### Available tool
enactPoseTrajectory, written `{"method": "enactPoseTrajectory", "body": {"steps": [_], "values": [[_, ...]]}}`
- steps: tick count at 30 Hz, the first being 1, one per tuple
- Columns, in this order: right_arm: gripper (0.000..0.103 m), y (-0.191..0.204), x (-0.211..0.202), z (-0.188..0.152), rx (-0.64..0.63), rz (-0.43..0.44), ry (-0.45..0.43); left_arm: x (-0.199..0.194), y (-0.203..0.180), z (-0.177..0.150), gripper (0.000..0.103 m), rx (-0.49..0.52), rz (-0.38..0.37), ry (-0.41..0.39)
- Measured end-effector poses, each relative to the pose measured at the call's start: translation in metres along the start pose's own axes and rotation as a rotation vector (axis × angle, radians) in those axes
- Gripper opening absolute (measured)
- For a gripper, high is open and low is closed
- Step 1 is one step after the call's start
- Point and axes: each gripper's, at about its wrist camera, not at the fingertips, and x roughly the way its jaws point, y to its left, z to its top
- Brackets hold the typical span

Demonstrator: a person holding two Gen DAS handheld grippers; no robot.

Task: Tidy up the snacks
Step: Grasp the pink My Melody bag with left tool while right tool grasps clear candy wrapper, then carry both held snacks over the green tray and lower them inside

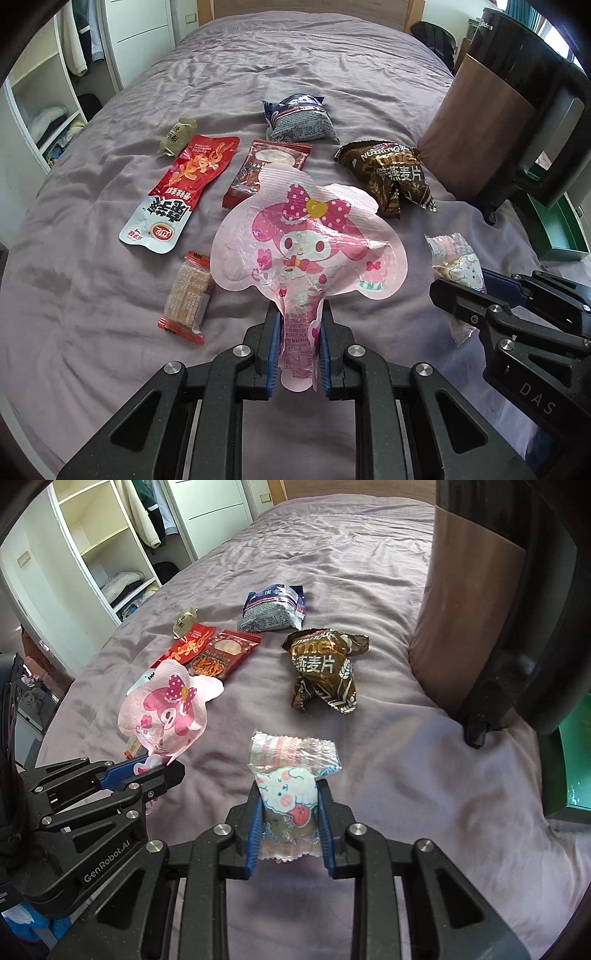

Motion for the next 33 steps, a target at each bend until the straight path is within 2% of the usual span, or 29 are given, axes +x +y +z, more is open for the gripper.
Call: {"method": "enactPoseTrajectory", "body": {"steps": [8,14,25,33], "values": [[0.067,0.0,-0.042,-0.014,0.015,-0.036,-0.043,-0.024,-0.003,-0.003,0.015,0.033,0.032,-0.041],[0.067,-0.014,-0.077,-0.03,0.042,-0.079,-0.072,-0.05,-0.024,-0.009,0.015,0.1,0.027,-0.066],[0.067,-0.077,-0.133,-0.055,0.147,-0.16,-0.137,-0.069,-0.087,-0.019,0.015,0.234,-0.024,-0.061],[0.067,-0.141,-0.149,-0.07,0.254,-0.206,-0.171,-0.062,-0.159,-0.02,0.015,0.393,-0.076,-0.055]]}}
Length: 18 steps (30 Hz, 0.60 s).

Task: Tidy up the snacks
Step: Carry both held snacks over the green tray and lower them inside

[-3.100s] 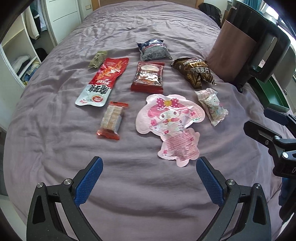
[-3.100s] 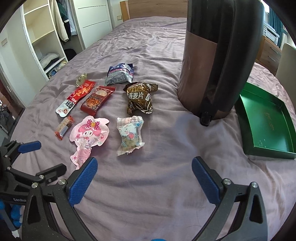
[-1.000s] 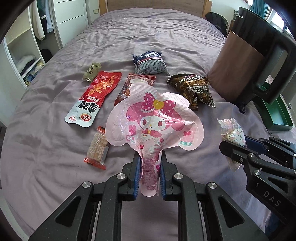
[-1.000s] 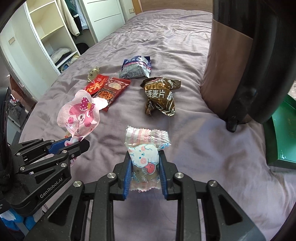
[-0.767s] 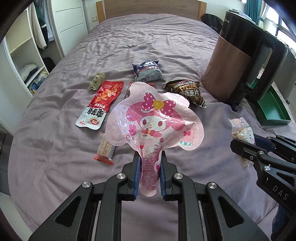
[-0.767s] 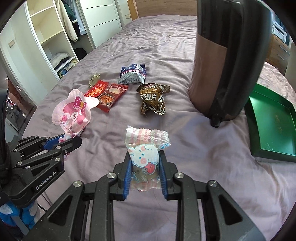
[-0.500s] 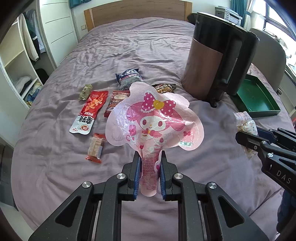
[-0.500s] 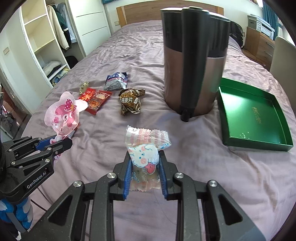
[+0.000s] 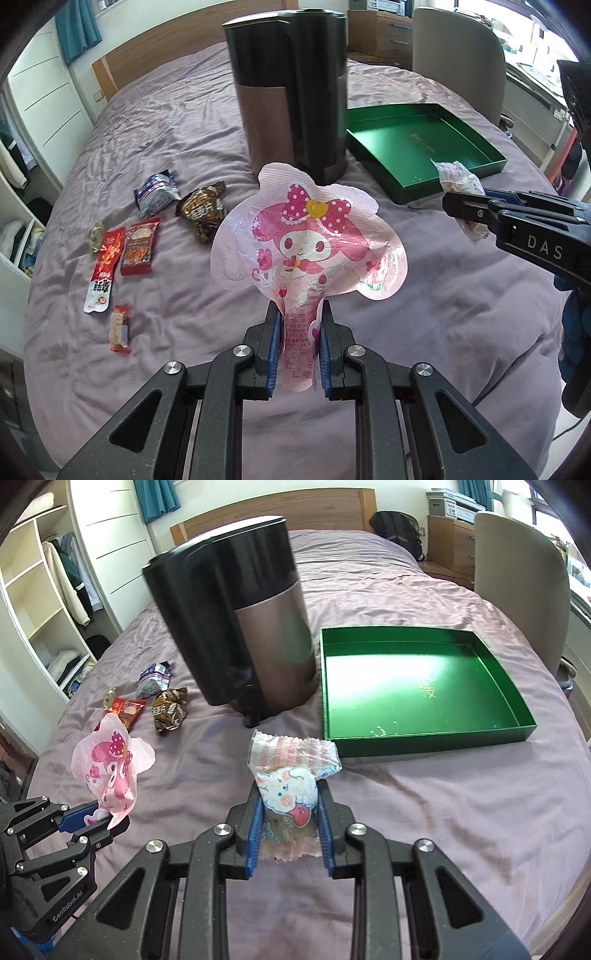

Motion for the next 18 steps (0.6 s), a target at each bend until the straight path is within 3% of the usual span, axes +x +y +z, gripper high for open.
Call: {"method": "enactPoseTrajectory", "body": {"steps": [9,18], "values": [[0.067,-0.08,0.011,0.016,0.063,-0.09,-0.01,0.026,-0.074,0.059,0.015,0.129,-0.086,-0.031],[0.067,-0.139,0.032,0.053,0.09,-0.146,-0.035,0.069,-0.108,0.126,0.015,0.118,-0.132,-0.042]]}}
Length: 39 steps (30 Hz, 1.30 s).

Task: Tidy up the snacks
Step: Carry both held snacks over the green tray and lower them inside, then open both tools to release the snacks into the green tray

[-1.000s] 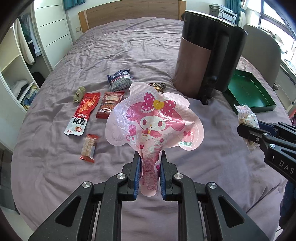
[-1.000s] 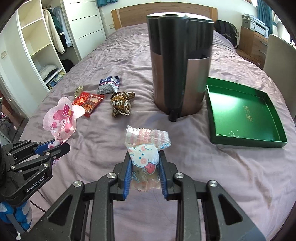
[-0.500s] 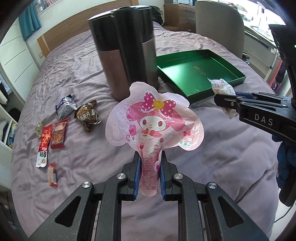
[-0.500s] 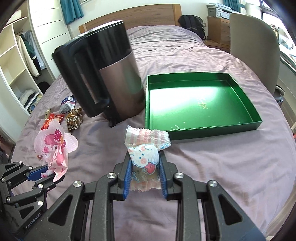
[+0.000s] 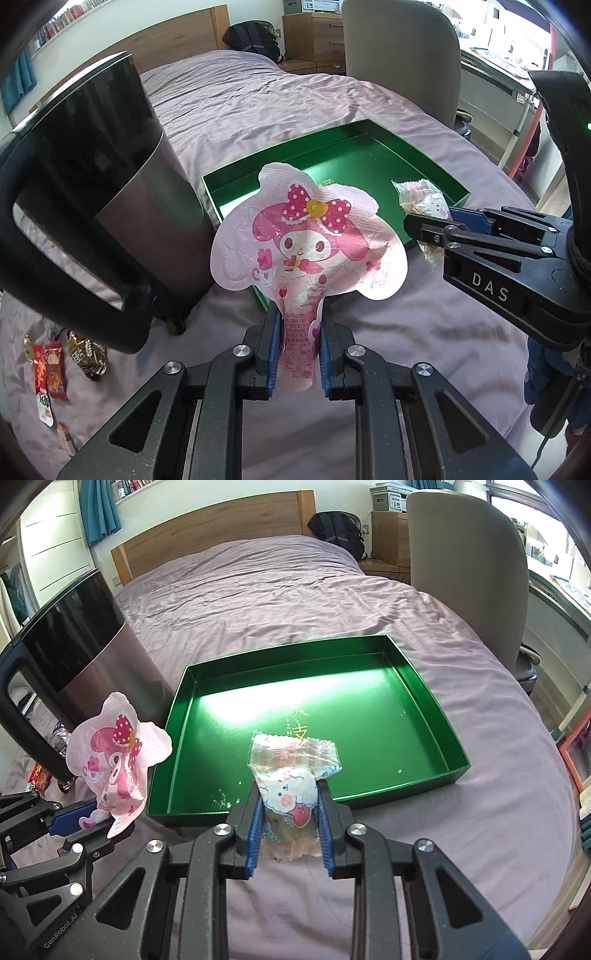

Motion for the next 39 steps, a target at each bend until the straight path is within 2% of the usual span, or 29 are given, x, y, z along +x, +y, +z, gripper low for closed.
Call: {"method": "enactPoseTrajectory", "body": {"steps": [8,15,26,31,34,36,38,39], "values": [[0.067,-0.021,0.043,0.03,0.002,-0.019,-0.003,0.06,-0.007,0.037,0.015,-0.03,0.021,0.049],[0.067,-0.043,0.072,0.03,0.022,-0.078,0.034,0.104,0.0,0.04,0.015,-0.064,0.05,0.116],[0.069,-0.053,0.092,0.021,0.032,-0.137,0.058,0.107,-0.002,0.039,0.018,-0.048,0.04,0.107],[0.071,-0.052,0.092,0.021,0.029,-0.143,0.06,0.107,-0.005,0.038,0.029,-0.035,0.027,0.1],[0.079,-0.051,0.091,0.021,0.026,-0.145,0.066,0.104,-0.004,0.039,0.036,-0.037,0.028,0.094],[0.094,-0.052,0.089,0.021,0.028,-0.15,0.067,0.102,-0.002,0.04,0.039,-0.044,0.025,0.092],[0.103,-0.051,0.087,0.021,0.03,-0.153,0.068,0.099,0.0,0.041,0.041,-0.047,0.023,0.086],[0.103,-0.051,0.086,0.022,0.03,-0.154,0.067,0.096,0.0,0.041,0.043,-0.046,0.025,0.083]]}}
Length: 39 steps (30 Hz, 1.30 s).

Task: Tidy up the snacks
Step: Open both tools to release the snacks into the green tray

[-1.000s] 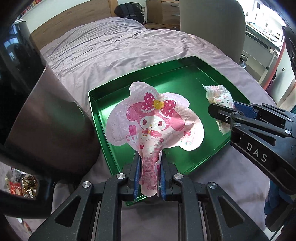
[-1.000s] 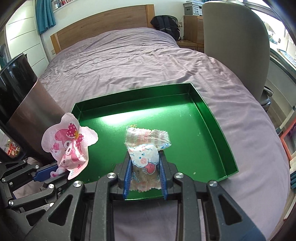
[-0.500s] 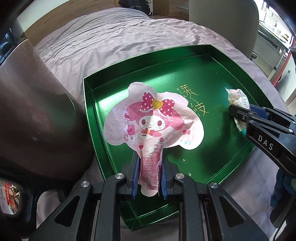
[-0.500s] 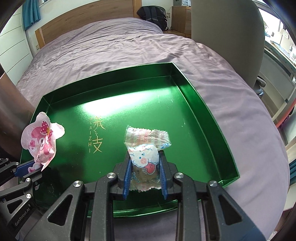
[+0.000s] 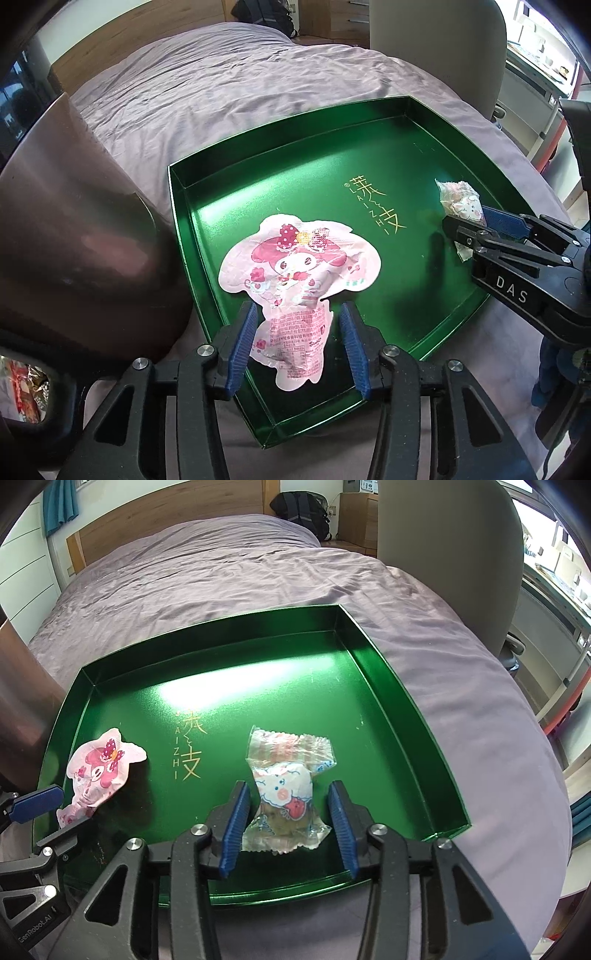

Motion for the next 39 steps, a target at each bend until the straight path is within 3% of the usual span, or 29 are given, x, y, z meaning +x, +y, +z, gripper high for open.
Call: {"method": "enactPoseTrajectory", "body": {"steps": [11,26,39], "values": [[0.103,0.001,-0.045,0.002,0.008,-0.003,-0.055,-0.042,-0.006,-0.009,0.047,0.038,0.0,-0.051],[0.103,0.038,-0.142,-0.018,-0.04,0.01,-0.13,-0.137,0.011,-0.063,0.052,0.069,0.001,-0.139],[0.103,0.106,-0.202,-0.061,-0.111,0.105,-0.172,-0.191,0.072,-0.13,0.054,-0.067,0.034,-0.169]]}}
